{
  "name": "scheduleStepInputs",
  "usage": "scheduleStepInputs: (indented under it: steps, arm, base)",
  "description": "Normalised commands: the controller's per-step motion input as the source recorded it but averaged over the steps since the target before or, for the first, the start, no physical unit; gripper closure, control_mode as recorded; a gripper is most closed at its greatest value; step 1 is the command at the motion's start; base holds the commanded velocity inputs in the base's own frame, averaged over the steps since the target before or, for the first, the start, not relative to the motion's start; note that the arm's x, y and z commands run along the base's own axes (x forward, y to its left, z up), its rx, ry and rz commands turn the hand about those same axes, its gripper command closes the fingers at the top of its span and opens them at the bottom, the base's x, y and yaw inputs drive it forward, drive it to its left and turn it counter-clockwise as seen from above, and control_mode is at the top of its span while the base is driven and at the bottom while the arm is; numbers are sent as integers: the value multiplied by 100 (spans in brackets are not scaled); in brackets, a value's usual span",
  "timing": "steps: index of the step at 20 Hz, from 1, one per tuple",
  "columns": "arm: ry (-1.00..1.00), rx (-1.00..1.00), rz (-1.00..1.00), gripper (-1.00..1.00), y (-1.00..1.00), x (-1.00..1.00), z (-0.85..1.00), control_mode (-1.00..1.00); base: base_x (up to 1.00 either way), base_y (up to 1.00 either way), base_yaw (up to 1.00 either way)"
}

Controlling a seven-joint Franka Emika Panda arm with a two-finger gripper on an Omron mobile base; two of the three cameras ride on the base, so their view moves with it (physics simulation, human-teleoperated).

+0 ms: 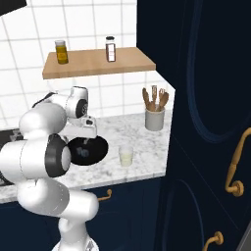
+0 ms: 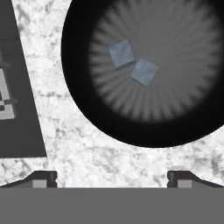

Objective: Grab a lemon wedge from the fridge and one ice cube from the ice bowl, and put them in the glass of lemonade.

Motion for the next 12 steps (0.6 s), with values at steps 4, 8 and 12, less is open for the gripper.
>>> scheduleStepInputs:
  steps: [4, 8, 12]
  arm:
    - [2, -2, -7, -100, -4, 3, -74, -100]
    - [-2, -4, -5, -100, 4, 19, -34, -100]
    - [-2, -3, 6, -100, 8, 63, -4, -100]
  base:
    - [0, 0, 0]
    - [0, 0, 0]
    - [0, 0, 0]
